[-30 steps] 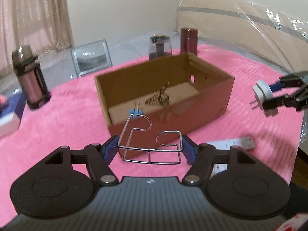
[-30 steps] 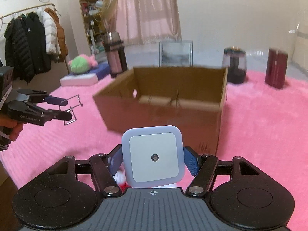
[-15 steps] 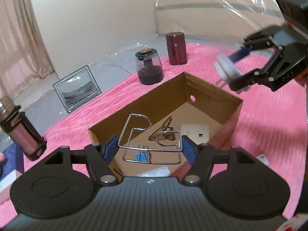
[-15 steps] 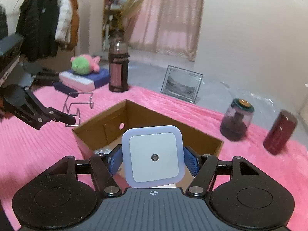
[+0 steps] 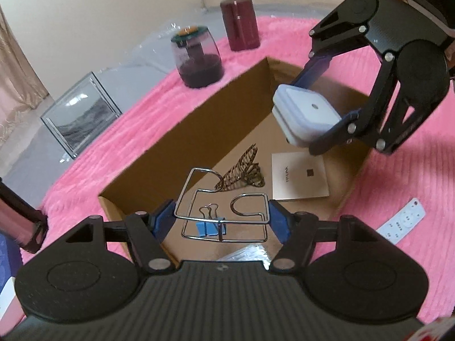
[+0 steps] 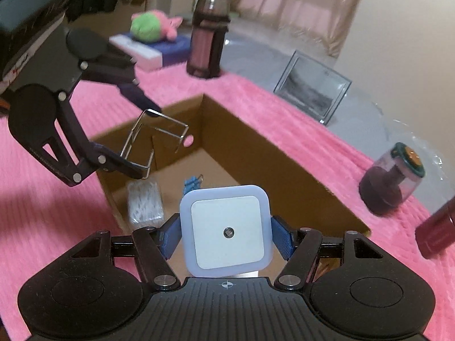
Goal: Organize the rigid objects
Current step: 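Lift and carry the wire rack and night light into the cardboard box with both tools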
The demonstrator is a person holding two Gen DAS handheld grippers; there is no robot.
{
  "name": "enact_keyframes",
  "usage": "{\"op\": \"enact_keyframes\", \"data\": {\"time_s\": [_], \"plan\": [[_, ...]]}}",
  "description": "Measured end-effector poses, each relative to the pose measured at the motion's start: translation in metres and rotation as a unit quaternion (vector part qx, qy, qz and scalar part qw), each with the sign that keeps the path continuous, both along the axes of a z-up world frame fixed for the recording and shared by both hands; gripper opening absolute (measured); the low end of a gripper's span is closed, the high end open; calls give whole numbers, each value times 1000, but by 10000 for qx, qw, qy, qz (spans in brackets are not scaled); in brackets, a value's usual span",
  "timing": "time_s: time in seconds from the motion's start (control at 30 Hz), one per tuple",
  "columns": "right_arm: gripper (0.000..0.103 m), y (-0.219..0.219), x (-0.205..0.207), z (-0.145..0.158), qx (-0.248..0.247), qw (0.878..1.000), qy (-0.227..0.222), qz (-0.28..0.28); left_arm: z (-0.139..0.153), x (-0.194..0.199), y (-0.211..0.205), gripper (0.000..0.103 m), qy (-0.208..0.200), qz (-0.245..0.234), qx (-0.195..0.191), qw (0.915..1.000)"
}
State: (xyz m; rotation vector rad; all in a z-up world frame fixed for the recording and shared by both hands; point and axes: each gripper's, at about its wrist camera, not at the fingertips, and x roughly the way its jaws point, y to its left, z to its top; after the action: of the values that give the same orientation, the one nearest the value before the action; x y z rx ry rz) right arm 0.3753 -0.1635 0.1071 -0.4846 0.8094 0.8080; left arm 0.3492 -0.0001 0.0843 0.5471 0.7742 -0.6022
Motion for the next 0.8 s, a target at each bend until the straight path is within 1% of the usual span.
{"op": "enact_keyframes", "data": {"time_s": [0.1, 0.2, 0.5, 0.63, 0.8], "plan": [[63, 8, 10, -16, -269, 9995, 120, 93, -13, 15, -5, 65, 199, -58, 68, 9998], [63, 13, 18, -29, -505, 9983, 242, 163, -26, 27, -14, 65, 361, -193, 230, 9989], [63, 14, 38, -64, -1200, 9900, 665, 342, -61, 45, -40, 65, 844, -636, 467, 9933], [63, 17, 43, -77, -1495, 9850, 769, 379, -73, 53, -46, 65, 998, -650, 531, 9915], [63, 22, 51, -88, -1727, 9818, 749, 236, -84, 62, -51, 65, 1126, -655, 601, 9897]]}}
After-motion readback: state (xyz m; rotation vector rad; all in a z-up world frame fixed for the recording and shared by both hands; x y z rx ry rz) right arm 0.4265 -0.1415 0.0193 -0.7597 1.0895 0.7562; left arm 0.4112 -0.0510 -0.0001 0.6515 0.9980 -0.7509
